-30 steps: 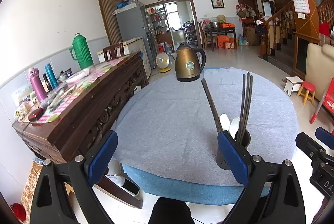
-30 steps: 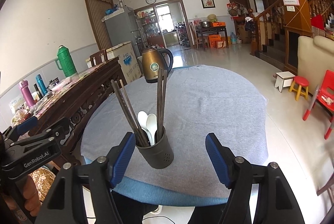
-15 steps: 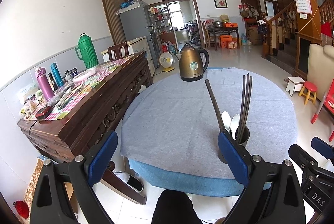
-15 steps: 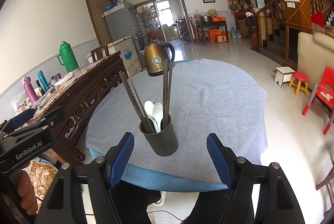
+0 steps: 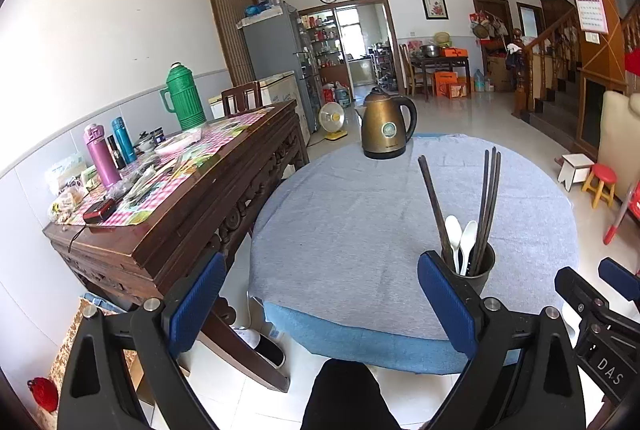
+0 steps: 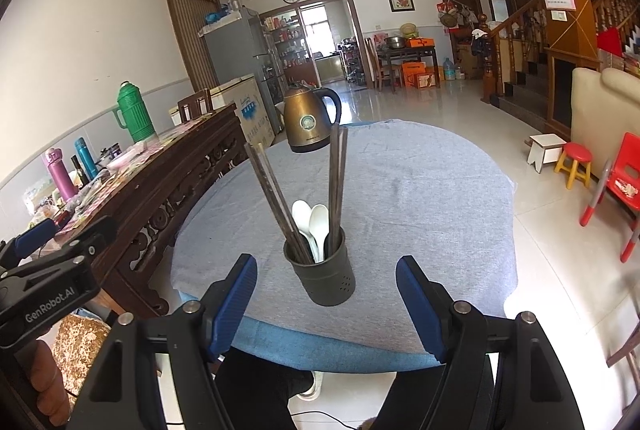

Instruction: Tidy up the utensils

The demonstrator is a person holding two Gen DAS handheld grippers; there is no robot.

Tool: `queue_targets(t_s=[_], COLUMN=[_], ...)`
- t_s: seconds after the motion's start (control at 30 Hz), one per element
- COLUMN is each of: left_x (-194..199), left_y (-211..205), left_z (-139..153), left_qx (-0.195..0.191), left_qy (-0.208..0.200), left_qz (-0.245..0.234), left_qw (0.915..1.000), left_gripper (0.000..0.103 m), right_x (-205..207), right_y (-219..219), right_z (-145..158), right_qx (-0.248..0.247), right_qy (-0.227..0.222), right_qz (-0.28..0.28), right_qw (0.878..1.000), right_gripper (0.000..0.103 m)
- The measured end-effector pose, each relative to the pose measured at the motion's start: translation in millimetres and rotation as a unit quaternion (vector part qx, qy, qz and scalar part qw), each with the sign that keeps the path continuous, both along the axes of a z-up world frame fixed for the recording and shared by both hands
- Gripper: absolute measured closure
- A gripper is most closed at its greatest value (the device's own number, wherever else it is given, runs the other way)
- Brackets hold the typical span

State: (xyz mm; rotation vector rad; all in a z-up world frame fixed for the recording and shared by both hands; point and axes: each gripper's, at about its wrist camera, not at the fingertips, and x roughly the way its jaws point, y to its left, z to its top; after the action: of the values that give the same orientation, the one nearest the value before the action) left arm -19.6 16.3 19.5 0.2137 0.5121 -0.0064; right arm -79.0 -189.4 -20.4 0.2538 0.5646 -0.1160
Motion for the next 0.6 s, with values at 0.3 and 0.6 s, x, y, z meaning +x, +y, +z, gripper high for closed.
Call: queue_targets(t_s=[0.3, 0.6], left_x=[-1.6, -5.3], left_y=[12.0, 15.3], left_z=[5.5, 8.3], left_qx=[-0.006, -0.011], left_qy=[-0.006, -0.013], left_qz=[0.015, 0.010], left_qw=[0.9999, 0.9998], left_gripper=[0.006, 0.006], right_x=[-0.9, -3.5], right_y=[7.8, 11.8], right_z=[3.9, 9.6], right_qx=[-0.003, -0.011], right_qy=[-0.006, -0.014], right_qz=[0.001, -0.001], right_qw=[1.000, 1.000], right_gripper=[0.027, 0.027])
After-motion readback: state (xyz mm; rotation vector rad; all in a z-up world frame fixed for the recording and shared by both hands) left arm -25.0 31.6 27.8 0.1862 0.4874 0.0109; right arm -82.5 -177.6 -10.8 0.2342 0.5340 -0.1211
